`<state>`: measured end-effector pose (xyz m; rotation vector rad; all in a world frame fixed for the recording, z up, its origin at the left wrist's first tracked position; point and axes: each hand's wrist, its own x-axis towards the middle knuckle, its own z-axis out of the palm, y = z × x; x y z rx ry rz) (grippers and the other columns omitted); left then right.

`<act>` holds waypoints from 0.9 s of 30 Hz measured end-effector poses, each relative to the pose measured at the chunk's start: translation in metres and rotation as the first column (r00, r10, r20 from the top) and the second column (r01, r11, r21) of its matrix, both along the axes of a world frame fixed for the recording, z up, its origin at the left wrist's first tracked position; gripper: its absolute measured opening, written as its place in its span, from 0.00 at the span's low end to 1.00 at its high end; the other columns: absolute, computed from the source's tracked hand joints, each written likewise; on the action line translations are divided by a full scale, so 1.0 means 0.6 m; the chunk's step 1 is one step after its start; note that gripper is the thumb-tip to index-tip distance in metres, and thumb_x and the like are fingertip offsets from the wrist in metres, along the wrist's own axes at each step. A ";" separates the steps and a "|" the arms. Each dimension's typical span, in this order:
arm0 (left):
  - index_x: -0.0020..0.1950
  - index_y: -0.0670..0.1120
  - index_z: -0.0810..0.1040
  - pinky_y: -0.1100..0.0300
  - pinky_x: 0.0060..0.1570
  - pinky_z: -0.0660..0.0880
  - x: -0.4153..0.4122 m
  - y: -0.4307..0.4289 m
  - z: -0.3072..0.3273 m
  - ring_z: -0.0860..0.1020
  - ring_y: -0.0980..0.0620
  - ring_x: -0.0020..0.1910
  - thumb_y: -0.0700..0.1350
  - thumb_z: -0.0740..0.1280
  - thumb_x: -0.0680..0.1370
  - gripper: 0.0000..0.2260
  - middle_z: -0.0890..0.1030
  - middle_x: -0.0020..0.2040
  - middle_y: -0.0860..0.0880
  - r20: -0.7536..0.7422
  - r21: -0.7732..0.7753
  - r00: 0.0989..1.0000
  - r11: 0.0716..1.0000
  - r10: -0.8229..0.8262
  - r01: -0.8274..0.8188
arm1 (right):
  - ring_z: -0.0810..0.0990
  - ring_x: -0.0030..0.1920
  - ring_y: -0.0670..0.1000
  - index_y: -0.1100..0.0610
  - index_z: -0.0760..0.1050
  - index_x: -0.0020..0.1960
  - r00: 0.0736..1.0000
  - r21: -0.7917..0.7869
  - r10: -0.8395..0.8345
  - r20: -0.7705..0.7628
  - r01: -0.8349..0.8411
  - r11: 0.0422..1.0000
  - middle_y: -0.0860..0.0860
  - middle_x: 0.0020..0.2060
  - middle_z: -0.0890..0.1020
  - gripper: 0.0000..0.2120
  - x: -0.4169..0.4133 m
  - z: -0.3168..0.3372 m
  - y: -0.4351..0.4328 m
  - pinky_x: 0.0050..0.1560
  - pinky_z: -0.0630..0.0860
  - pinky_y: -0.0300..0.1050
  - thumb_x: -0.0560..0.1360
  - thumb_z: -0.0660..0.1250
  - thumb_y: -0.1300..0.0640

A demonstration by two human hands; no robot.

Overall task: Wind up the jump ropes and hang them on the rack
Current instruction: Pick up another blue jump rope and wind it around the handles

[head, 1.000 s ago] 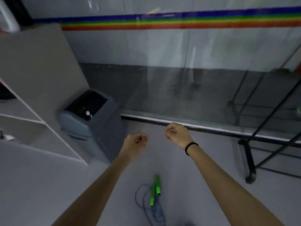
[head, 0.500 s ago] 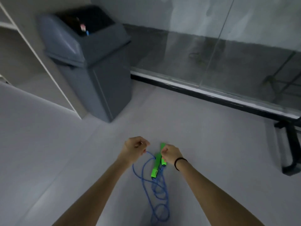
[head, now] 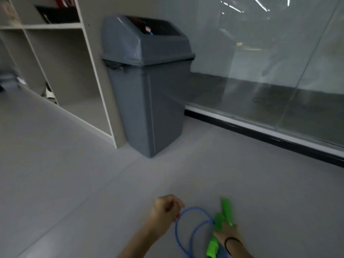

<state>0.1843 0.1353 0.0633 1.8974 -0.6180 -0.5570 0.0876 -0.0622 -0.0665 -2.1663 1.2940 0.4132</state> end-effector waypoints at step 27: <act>0.37 0.47 0.80 0.66 0.31 0.73 0.035 -0.048 -0.060 0.74 0.57 0.26 0.35 0.63 0.76 0.12 0.76 0.24 0.54 -0.043 0.007 0.999 1.000 -0.016 0.017 | 0.74 0.48 0.60 0.60 0.67 0.58 0.950 0.050 -0.152 0.273 0.143 0.988 0.61 0.55 0.69 0.29 0.029 -0.038 -0.002 0.54 0.74 0.47 0.62 0.74 0.53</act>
